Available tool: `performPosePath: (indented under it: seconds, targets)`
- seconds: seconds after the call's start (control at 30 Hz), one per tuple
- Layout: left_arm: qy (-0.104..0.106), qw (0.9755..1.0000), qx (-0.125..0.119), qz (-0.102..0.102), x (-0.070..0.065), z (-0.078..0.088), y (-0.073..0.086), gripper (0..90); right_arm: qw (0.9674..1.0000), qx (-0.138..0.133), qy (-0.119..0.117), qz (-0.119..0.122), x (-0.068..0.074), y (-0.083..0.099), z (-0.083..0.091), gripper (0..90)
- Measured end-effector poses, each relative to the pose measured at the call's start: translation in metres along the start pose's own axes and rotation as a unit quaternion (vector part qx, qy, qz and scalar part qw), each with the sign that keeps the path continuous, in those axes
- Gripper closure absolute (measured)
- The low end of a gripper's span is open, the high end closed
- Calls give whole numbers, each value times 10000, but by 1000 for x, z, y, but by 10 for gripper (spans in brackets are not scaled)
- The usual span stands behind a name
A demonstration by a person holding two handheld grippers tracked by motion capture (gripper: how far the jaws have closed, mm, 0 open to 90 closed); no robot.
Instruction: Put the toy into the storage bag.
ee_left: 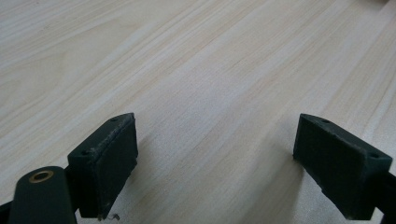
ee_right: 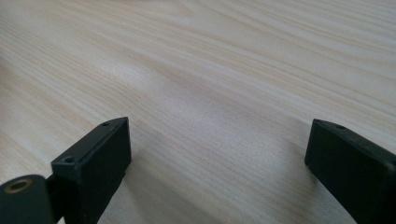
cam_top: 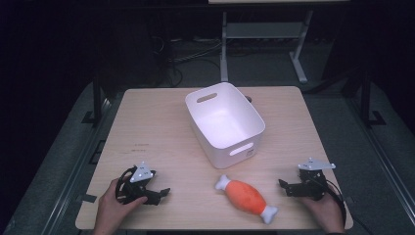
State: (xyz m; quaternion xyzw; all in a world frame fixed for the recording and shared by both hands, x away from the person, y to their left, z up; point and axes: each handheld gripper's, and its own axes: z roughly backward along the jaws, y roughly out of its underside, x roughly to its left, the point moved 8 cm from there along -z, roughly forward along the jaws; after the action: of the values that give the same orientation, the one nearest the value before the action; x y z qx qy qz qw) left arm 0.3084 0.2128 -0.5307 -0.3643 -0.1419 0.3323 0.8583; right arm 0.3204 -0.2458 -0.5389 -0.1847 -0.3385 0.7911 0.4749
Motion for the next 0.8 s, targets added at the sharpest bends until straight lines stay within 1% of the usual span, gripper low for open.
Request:
performPosePath:
  seconds: [0.4,0.63,0.8]
  targets:
    - [0,10000,0,-2,0,0,0,128,10000,11,-55,54,0,0,0,63]
    - [1,10000,-4,-1,0,0,0,128,9997,182,-100,106,4,0,2,66]
    - [0,10000,-8,-2,0,0,0,129,9995,191,-182,162,8,-3,2,66]
